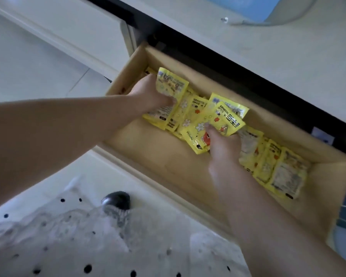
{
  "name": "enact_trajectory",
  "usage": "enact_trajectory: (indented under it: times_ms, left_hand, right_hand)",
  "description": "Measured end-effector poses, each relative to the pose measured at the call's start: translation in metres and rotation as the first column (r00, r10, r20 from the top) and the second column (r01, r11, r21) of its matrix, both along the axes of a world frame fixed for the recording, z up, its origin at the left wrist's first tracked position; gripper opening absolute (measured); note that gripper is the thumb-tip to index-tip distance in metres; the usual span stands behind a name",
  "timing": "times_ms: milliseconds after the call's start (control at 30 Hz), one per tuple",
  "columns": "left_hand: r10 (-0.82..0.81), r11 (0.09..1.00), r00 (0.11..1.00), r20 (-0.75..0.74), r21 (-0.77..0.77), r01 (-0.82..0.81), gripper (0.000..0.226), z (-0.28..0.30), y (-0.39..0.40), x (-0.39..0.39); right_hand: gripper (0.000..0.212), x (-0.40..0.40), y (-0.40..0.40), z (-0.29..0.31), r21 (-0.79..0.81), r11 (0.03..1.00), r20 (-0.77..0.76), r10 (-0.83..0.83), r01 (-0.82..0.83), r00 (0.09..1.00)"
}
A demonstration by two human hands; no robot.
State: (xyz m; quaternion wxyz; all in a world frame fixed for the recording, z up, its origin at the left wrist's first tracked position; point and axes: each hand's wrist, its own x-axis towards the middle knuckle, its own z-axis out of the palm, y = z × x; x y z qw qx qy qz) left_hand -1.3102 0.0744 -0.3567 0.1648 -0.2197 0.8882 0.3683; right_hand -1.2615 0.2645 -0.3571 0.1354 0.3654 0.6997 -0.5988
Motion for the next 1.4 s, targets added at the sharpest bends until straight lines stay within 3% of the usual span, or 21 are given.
enact_trajectory:
  times_ms: [100, 233, 367, 467, 533, 633, 700, 733, 833, 1000, 1133, 1200, 1300, 1400]
  left_hand:
    - [0.013, 0.993, 0.999, -0.039, -0.115, -0.017, 0.066, -0.003, 0.01, 0.003]
    - [0.041, 0.978, 0.999, -0.029, -0.202, -0.046, 0.084, -0.004, 0.018, 0.008]
    - [-0.069, 0.968, 0.988, -0.136, -0.248, 0.034, 0.102, -0.003, 0.024, 0.015]
    - [-0.255, 0.919, 0.944, -0.212, -0.357, 0.168, 0.093, 0.0, 0.021, 0.023]
    - [-0.523, 0.808, 0.818, -0.239, -0.444, 0.387, 0.083, 0.003, 0.017, 0.032]
    - [-0.86, 0.466, 0.504, -0.083, -0.532, 0.707, 0.08, 0.001, 0.013, 0.042]
    - [-0.91, 0.284, 0.401, 0.107, -0.546, 0.788, 0.084, -0.005, 0.016, 0.043]
    - [-0.903, 0.26, 0.401, 0.154, -0.547, 0.796, 0.086, -0.007, 0.019, 0.043]
    - [-0.886, 0.293, 0.435, 0.16, -0.533, 0.794, 0.084, -0.013, 0.034, 0.044]
    - [-0.842, 0.327, 0.498, 0.206, -0.539, 0.776, 0.075, -0.024, 0.058, 0.047]
    - [-0.834, 0.303, 0.515, 0.199, -0.615, 0.728, 0.075, -0.018, 0.065, 0.052]
    - [-0.87, 0.238, 0.46, 0.177, -0.665, 0.707, 0.077, -0.014, 0.069, 0.053]
    - [-0.934, 0.106, 0.302, 0.19, -0.662, 0.742, 0.078, -0.011, 0.084, 0.051]
    - [-0.94, 0.096, 0.271, 0.207, -0.602, 0.793, 0.076, -0.012, 0.103, 0.05]
  right_hand:
    - [0.035, -0.005, -0.003, -0.001, 0.155, 0.987, 0.01, 0.032, -0.033, 0.999]
    - [0.048, -0.005, -0.007, 0.0, 0.208, 0.977, 0.016, 0.04, -0.043, 0.999]
    - [0.037, -0.002, -0.009, 0.004, 0.204, 0.978, 0.013, 0.028, -0.03, 1.0]
    - [0.034, 0.001, -0.008, 0.008, 0.179, 0.984, -0.002, 0.01, -0.01, 1.0]
    - [0.034, 0.004, -0.004, 0.014, 0.148, 0.989, 0.021, 0.012, -0.015, 1.0]
    - [0.035, 0.009, 0.007, 0.017, 0.142, 0.99, 0.038, 0.005, -0.011, 0.999]
    - [0.03, 0.012, 0.017, 0.017, 0.17, 0.985, 0.028, -0.006, 0.001, 1.0]
    - [0.033, 0.014, 0.023, 0.015, 0.184, 0.983, 0.03, -0.014, 0.008, 0.999]
    - [0.051, 0.017, 0.038, 0.014, 0.256, 0.967, 0.046, -0.03, 0.017, 0.998]
    - [0.03, 0.014, 0.052, 0.012, 0.246, 0.969, 0.069, -0.035, 0.017, 0.997]
    - [0.03, 0.009, 0.056, 0.011, 0.259, 0.966, 0.085, -0.029, 0.006, 0.996]
    - [0.04, 0.008, 0.06, 0.01, 0.284, 0.959, 0.094, -0.011, -0.016, 0.995]
    - [0.043, 0.011, 0.067, 0.006, 0.274, 0.961, 0.098, 0.013, -0.04, 0.995]
    - [0.047, 0.017, 0.083, 0.008, 0.296, 0.955, 0.083, -0.025, -0.001, 0.996]
